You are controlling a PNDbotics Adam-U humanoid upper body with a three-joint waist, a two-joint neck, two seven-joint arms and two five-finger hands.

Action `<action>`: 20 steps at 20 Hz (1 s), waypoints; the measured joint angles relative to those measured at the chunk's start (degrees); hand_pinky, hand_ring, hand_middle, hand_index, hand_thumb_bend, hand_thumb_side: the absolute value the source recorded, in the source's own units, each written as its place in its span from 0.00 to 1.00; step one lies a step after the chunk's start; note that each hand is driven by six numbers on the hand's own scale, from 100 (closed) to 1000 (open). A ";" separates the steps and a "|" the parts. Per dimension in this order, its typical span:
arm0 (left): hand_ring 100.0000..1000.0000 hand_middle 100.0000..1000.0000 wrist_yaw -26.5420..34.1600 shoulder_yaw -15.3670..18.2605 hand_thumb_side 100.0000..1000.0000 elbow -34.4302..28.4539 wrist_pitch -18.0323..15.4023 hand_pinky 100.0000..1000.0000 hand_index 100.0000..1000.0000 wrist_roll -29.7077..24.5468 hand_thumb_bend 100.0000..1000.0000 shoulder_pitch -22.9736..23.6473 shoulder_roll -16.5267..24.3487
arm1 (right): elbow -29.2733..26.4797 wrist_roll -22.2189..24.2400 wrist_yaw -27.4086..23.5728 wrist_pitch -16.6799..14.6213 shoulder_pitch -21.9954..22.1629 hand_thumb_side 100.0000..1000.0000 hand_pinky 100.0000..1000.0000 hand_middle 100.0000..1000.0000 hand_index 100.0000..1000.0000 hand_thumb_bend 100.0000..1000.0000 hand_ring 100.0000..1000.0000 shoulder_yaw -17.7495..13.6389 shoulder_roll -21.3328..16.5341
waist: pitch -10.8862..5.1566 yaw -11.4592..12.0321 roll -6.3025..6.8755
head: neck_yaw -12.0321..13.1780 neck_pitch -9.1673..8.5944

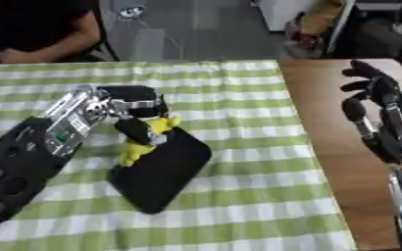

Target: Pick up objects on the table and place them in the box.

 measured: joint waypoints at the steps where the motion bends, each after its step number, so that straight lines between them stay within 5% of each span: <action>1: 0.00 0.00 0.00 -0.01 0.45 0.13 -0.02 0.00 0.12 0.02 0.00 0.06 -0.03 | 0.00 0.00 0.00 0.00 0.00 1.00 0.54 0.75 0.93 0.63 0.65 0.00 0.00 | 0.00 -0.01 0.01 | 0.00 0.00; 2: 0.00 0.00 0.01 -0.01 0.45 0.22 -0.03 0.00 0.12 0.03 0.00 0.07 -0.19 | 0.00 0.01 0.00 0.00 -0.01 1.00 0.54 0.75 0.93 0.63 0.65 0.00 0.00 | 0.00 -0.03 0.01 | 0.00 0.00; 3: 0.00 0.00 0.02 -0.01 0.58 0.33 -0.04 0.00 0.12 0.04 0.00 0.10 -0.43 | 0.00 0.01 0.00 0.00 -0.01 1.00 0.54 0.75 0.93 0.63 0.65 0.01 0.00 | 0.01 -0.10 0.01 | 0.00 0.00; 4: 0.00 0.00 0.02 -0.04 0.44 0.44 -0.09 0.00 0.12 0.09 0.00 0.16 -0.61 | 0.00 0.01 0.00 0.00 -0.02 1.00 0.54 0.75 0.93 0.63 0.65 0.01 0.00 | 0.03 -0.16 0.01 | 0.00 0.00; 13: 0.00 0.01 -0.81 -0.07 0.43 1.83 -0.74 0.00 0.16 1.63 0.00 1.10 -1.53 | 0.00 0.18 0.00 -0.03 -0.20 1.00 0.54 0.75 0.93 0.63 0.65 0.19 0.01 | 0.53 -0.45 -0.06 | 0.07 -0.07; 20: 0.04 0.21 -2.04 -0.06 0.23 2.55 -2.01 0.00 0.34 2.99 0.00 1.55 -2.04 | 0.00 0.37 0.00 -0.12 -0.22 1.00 0.53 0.75 0.93 0.63 0.65 0.32 0.02 | 0.64 -0.51 -0.24 | 0.07 -0.08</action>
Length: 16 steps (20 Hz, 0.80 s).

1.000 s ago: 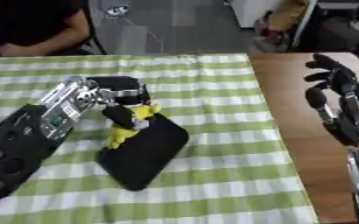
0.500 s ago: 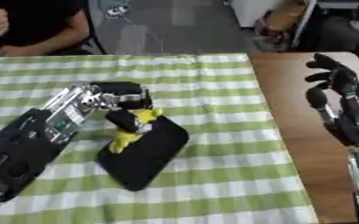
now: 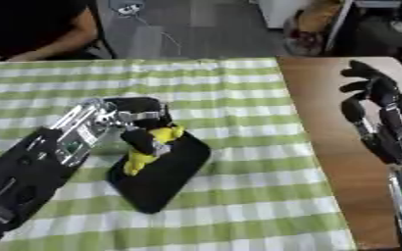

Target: Pick up objects on the table and place them in the box.

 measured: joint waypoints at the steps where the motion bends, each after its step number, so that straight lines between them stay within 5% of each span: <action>1: 0.13 0.27 -0.16 0.00 0.24 0.00 -0.32 0.03 0.39 0.01 0.00 0.00 0.00 | 0.00 0.00 0.00 0.00 0.00 1.00 0.53 0.75 0.93 0.63 0.65 0.00 0.00 | 0.00 0.00 -0.01 | 0.00 0.00; 4: 0.20 0.33 -1.13 0.00 0.27 -0.04 -1.60 0.14 0.45 -0.34 0.18 0.02 0.01 | 0.00 0.00 0.00 0.00 0.00 1.00 0.53 0.75 0.93 0.63 0.65 0.00 0.00 | 0.00 0.01 -0.02 | 0.00 0.00; 6: 0.34 0.45 -2.06 0.00 0.36 -0.15 -2.53 0.36 0.56 -0.71 0.60 0.04 0.03 | 0.00 0.00 0.00 0.00 0.00 1.00 0.53 0.75 0.93 0.63 0.65 0.00 0.00 | 0.01 0.04 -0.04 | 0.00 0.00; 7: 0.38 0.46 -2.59 0.01 0.39 -0.31 -2.98 0.42 0.58 -0.90 0.75 0.04 0.04 | 0.00 0.00 0.00 0.00 0.00 1.00 0.53 0.75 0.93 0.63 0.65 0.00 0.00 | 0.01 0.06 -0.07 | 0.00 0.00; 8: 0.37 0.46 -3.13 0.03 0.38 -0.42 -3.35 0.41 0.58 -1.13 0.72 0.05 0.04 | 0.00 0.00 0.00 0.00 0.00 1.00 0.53 0.75 0.93 0.63 0.65 0.00 0.00 | 0.01 0.09 -0.11 | 0.00 0.00; 9: 0.46 0.53 -3.71 0.05 0.41 -0.44 -3.69 0.55 0.65 -1.28 0.94 0.05 0.06 | 0.00 0.00 0.00 0.00 0.00 1.00 0.53 0.75 0.93 0.63 0.65 -0.01 0.00 | 0.01 0.11 -0.14 | 0.00 0.00; 10: 0.46 0.53 -4.43 0.07 0.41 -0.61 -4.01 0.54 0.65 -1.38 0.92 0.05 0.08 | 0.00 0.00 0.00 0.00 0.00 1.00 0.53 0.75 0.93 0.63 0.65 -0.01 0.00 | 0.01 0.18 -0.15 | 0.00 0.00; 11: 0.57 0.62 -5.13 0.09 0.41 -0.86 -4.28 0.64 0.71 -1.39 1.00 0.05 0.10 | 0.00 0.00 0.00 0.00 0.00 1.00 0.53 0.75 0.93 0.63 0.65 -0.01 0.00 | 0.01 0.20 -0.15 | 0.00 0.00; 12: 0.57 0.62 -5.87 0.11 0.41 -1.13 -4.47 0.64 0.71 -1.28 1.00 0.05 0.11 | 0.00 0.00 0.00 0.00 0.00 1.00 0.53 0.75 0.93 0.63 0.65 -0.01 0.00 | 0.01 0.21 -0.15 | 0.00 0.00; 13: 0.67 0.70 -6.58 0.13 0.44 -1.37 -4.65 0.70 0.79 -1.13 1.00 0.05 0.12 | 0.00 0.00 0.00 0.01 0.00 1.00 0.53 0.75 0.93 0.63 0.65 -0.01 0.00 | 0.01 0.21 -0.15 | 0.00 0.00; 14: 0.61 0.66 -7.29 0.17 0.43 -1.53 -4.82 0.67 0.75 -1.09 1.00 0.05 0.12 | 0.00 0.00 0.00 0.01 0.00 1.00 0.53 0.75 0.93 0.63 0.65 -0.01 0.00 | 0.01 0.23 -0.16 | 0.00 0.00; 15: 0.78 0.81 -7.92 0.21 0.47 -1.67 -4.98 0.77 0.88 -1.08 1.00 0.05 0.13 | 0.00 0.00 0.00 0.01 0.00 1.00 0.53 0.75 0.93 0.63 0.65 -0.01 0.00 | 0.01 0.24 -0.16 | 0.00 0.00; 16: 0.77 0.80 -8.48 0.25 0.47 -1.79 -5.14 0.76 0.88 -1.09 1.00 0.05 0.13 | 0.00 0.00 0.00 0.01 0.00 1.00 0.53 0.75 0.93 0.63 0.65 -0.01 0.00 | 0.01 0.25 -0.17 | 0.00 0.00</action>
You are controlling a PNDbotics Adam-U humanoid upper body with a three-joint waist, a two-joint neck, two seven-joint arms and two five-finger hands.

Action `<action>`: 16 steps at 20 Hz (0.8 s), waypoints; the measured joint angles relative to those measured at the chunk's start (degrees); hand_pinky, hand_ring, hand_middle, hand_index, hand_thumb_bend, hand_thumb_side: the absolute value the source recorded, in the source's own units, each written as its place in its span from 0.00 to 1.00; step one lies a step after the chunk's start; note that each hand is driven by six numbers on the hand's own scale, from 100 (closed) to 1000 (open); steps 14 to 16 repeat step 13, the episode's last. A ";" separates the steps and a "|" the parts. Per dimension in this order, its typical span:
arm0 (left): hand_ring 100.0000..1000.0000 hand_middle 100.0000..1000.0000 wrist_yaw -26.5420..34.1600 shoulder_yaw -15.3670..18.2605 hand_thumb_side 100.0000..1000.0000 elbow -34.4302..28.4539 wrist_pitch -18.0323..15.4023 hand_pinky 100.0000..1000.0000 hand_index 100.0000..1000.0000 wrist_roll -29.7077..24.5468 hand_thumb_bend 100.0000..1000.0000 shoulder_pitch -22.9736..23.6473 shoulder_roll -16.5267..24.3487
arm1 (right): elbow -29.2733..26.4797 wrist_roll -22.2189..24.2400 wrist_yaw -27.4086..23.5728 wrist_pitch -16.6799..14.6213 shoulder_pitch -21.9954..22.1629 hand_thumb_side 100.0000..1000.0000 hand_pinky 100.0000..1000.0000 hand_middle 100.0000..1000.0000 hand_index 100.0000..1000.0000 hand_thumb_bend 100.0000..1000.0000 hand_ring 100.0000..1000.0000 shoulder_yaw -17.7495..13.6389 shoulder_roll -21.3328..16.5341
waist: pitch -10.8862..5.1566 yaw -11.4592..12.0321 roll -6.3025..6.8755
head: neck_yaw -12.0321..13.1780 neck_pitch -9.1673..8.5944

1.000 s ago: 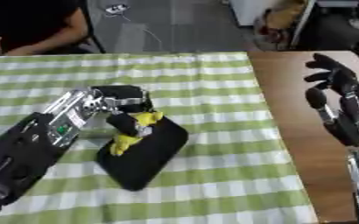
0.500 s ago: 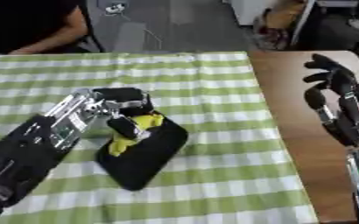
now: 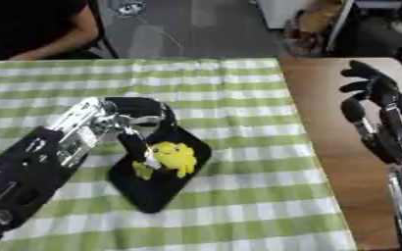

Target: Pick up objects on the table and place them in the box.

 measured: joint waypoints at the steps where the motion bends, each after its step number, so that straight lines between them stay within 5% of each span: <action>1: 0.85 0.88 -0.48 0.03 0.49 -0.01 -0.10 0.81 0.94 -0.06 1.00 0.00 0.00 | 0.00 0.00 0.00 0.00 0.00 1.00 0.53 0.75 0.93 0.63 0.65 0.00 0.00 | 0.00 0.00 -0.02 | 0.00 0.00; 7: 0.94 0.98 -1.99 0.20 0.50 0.01 -0.58 0.88 1.00 -1.05 1.00 0.01 0.01 | 0.00 0.00 0.00 0.00 0.00 1.00 0.53 0.75 0.93 0.63 0.65 -0.01 0.00 | 0.01 0.16 -0.11 | 0.00 0.00; 16: 0.95 0.99 -2.02 0.54 0.51 0.00 -0.57 0.89 1.00 -1.47 1.00 0.01 0.04 | 0.00 -0.01 0.00 0.01 0.00 1.00 0.53 0.75 0.93 0.63 0.65 -0.02 0.00 | 0.01 0.32 -0.13 | 0.00 0.00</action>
